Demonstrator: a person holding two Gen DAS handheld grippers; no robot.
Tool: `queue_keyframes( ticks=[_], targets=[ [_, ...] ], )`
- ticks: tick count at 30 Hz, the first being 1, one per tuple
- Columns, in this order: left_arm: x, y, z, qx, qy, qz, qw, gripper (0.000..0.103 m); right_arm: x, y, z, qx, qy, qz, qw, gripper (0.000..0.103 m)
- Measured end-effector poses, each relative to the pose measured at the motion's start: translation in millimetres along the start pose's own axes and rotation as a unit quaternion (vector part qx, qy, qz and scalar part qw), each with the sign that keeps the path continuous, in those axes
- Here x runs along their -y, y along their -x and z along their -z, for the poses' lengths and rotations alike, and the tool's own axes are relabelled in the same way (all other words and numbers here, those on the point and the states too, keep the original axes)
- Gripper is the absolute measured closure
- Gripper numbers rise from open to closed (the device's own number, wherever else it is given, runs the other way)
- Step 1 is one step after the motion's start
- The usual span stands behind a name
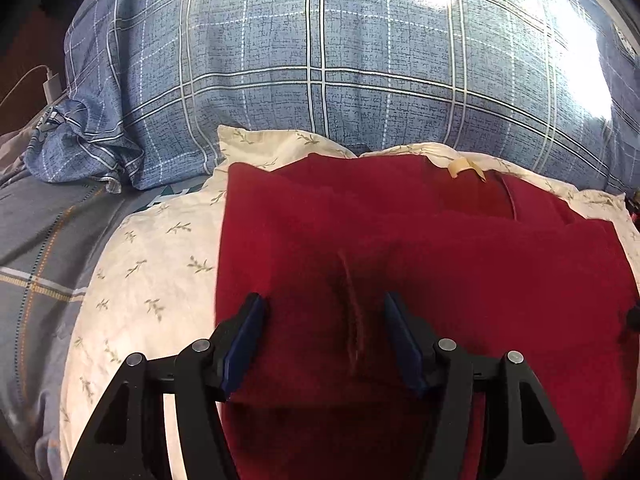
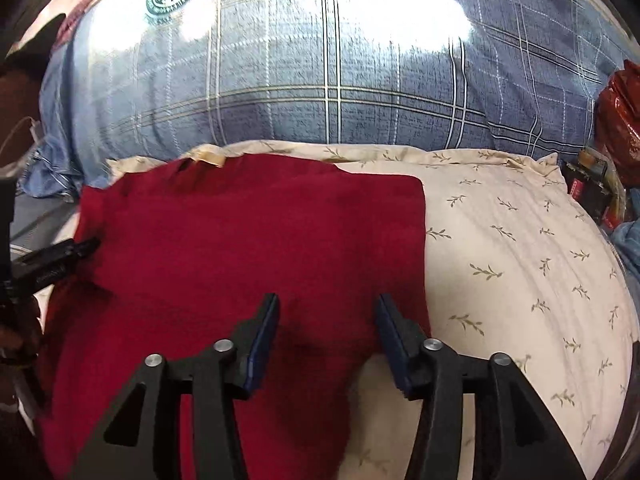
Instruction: Fold small clothes
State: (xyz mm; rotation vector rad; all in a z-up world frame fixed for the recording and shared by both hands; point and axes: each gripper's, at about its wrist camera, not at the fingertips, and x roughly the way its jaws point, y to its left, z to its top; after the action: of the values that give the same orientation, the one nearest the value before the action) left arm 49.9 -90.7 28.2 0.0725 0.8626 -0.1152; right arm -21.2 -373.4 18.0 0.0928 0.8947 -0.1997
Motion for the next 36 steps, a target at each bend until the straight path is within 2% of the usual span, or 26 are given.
queue_keyframes(
  ticks=[4, 11, 14, 17, 23, 29, 36],
  targets=[
    [-0.9, 22.5, 12.6, 0.006, -0.019, -0.003, 0.9998, 0.041, 2.6, 11.5, 5.8, 0.003, -0.017, -0.008, 1.0, 0.05],
    [-9.7, 60.1, 38.7, 0.015, -0.022, -0.01, 0.9996, 0.041, -1.9, 24.4, 18.8, -0.004, -0.041, -0.035, 0.999, 0.048],
    [-14.6, 71.3, 49.2, 0.019, -0.016, -0.01, 0.9996, 0.04, -11.5, 26.3, 23.7, -0.008, -0.035, -0.039, 0.999, 0.043],
    [-20.3, 78.4, 56.4, 0.026, -0.008, -0.009, 0.9996, 0.037, -19.1, 27.0, 22.8, -0.011, -0.024, -0.034, 0.999, 0.043],
    [-32.5, 67.7, 63.4, 0.031, 0.019, 0.003, 0.9993, 0.034, -27.7, 22.8, 25.2, -0.019, -0.019, -0.026, 0.999, 0.04],
    [-37.8, 50.3, 57.7, 0.017, 0.012, 0.008, 0.9997, 0.034, -30.4, 17.1, 16.6, -0.021, -0.008, 0.003, 1.0, 0.04],
    [-38.1, 42.7, 52.2, 0.018, 0.008, 0.015, 0.9997, 0.033, -21.2, 14.1, -1.5, -0.011, -0.031, 0.009, 0.999, 0.038]
  ],
)
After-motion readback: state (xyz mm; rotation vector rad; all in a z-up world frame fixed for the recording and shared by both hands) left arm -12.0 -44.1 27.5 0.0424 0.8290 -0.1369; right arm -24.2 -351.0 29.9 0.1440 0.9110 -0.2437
